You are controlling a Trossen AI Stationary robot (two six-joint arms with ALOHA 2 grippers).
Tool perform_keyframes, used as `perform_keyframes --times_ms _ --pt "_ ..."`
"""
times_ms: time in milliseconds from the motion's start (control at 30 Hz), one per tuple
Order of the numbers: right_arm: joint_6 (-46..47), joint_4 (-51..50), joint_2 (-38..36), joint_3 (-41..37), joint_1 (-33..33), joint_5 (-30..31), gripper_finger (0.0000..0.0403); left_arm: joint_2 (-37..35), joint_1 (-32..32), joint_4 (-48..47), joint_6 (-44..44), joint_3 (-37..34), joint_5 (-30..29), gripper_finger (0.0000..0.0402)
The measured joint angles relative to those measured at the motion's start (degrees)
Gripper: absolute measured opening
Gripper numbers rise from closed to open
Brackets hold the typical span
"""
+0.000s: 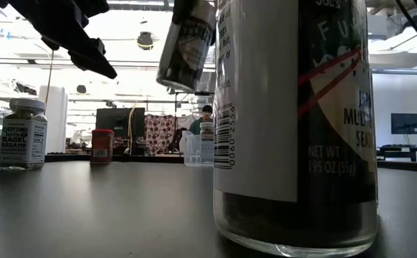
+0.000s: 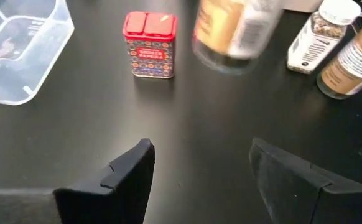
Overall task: Sort spices by type
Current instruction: Put the top brown spice bottle into the black bin
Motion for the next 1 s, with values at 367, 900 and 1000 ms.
perform_keyframes --times_ms 367,900,1000 --pt "4.5 -1.9 7.9 0.3 2.5 -4.8 0.0291 0.0 -2.1 0.0 0.0 0.0 -0.8 0.0251" --pt "5.9 -3.4 10.5 0.3 1.8 -6.3 0.0378 0.0 -2.8 0.3 0.5 0.0 -1.7 0.0251" --pt "5.9 -3.3 10.5 0.3 1.7 -6.2 0.0375 0.0 -2.8 0.3 0.5 0.0 -1.7 0.0251"
